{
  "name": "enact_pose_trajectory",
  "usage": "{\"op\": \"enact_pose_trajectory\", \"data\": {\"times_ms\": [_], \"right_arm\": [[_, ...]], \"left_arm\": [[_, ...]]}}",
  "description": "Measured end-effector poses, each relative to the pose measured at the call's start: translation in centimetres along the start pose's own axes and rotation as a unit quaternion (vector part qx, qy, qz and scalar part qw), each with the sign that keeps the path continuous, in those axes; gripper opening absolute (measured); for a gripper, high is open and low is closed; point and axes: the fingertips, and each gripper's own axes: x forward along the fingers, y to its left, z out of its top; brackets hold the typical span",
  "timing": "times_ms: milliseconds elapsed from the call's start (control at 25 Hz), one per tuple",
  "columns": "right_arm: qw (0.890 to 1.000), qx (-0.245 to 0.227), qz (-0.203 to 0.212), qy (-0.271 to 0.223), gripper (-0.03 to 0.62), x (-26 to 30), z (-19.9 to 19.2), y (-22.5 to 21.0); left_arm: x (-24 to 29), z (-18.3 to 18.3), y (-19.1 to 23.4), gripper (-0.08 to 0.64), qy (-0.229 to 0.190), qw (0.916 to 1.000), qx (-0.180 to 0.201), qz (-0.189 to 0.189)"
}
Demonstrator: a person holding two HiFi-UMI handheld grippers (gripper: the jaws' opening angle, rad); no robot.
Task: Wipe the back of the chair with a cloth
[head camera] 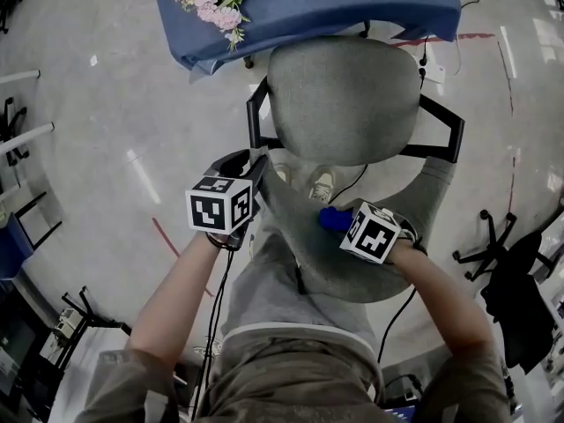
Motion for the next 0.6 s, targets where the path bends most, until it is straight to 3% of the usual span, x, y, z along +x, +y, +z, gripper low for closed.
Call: {"op": "enact_pose_trajectory", "data": {"times_ms": [120,240,320,480,560,600], "right_arm": [[0.992,-0.023,-0.041,0.120,0.130,-2.0,-7.9,-3.2],[0.965,-0.059,-0.136,0.216,0.130,-6.2,-13.9,-8.8],[0.954,-0.049,-0.195,0.223,0.130,-9.3,-15.4,-12.3],[0.943,-0.023,-0.265,0.201,0.132,-12.6,-14.9,-16.0],[0.941,-0.018,-0.271,0.203,0.131,-12.3,-14.7,-16.2],[0.945,-0.005,-0.258,0.202,0.130,-11.6,-14.8,-15.6]], "left_arm": [[0.0,0.0,-0.1,0.156,0.001,1.0000,0.001,0.000],[-0.1,0.0,-0.1,0.156,0.001,1.0000,0.001,0.001],[-0.1,0.0,0.0,0.156,0.001,1.0000,0.001,0.003],[0.1,0.0,-0.1,0.156,0.003,1.0000,0.003,0.005],[0.0,0.0,-0.1,0.155,0.004,1.0000,0.004,0.007],[0.0,0.0,-0.1,0.155,0.003,0.9999,0.006,0.008]]}}
